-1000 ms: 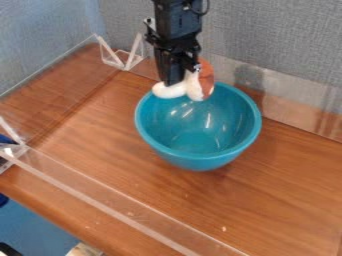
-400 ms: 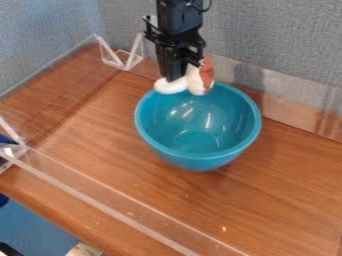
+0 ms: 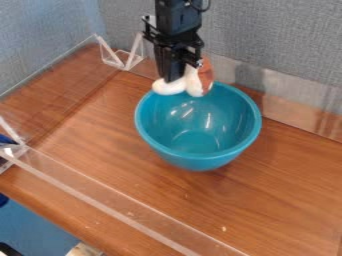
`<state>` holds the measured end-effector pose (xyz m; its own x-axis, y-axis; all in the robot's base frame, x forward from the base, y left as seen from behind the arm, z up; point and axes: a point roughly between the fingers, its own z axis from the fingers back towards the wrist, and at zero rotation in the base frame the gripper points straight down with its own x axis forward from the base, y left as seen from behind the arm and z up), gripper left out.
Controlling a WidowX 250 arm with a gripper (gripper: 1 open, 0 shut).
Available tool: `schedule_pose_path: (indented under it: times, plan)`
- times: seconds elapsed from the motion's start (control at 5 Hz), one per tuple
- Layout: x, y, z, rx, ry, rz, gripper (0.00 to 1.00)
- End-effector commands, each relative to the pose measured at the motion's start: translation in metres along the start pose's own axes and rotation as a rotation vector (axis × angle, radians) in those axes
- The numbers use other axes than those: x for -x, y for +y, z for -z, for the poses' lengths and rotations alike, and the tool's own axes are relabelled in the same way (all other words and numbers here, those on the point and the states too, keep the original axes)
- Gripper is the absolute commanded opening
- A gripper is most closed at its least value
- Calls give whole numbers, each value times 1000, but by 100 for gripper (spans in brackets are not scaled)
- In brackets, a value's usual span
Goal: Put the mushroom in the blue bowl
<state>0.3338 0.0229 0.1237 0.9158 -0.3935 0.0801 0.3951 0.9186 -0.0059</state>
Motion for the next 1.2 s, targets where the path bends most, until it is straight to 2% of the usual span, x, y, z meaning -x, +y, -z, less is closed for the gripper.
schedule_pose_path:
  times: [0.0, 0.4, 0.8, 1.0]
  plan:
    - [-9, 8, -42, -47, -95, 51, 0]
    - [-16, -13, -29, -77, -83, -39, 0]
    - [-11, -1, -10, -76, -78, 60, 0]
    - [-15, -8, -25, -84, -107, 132, 0]
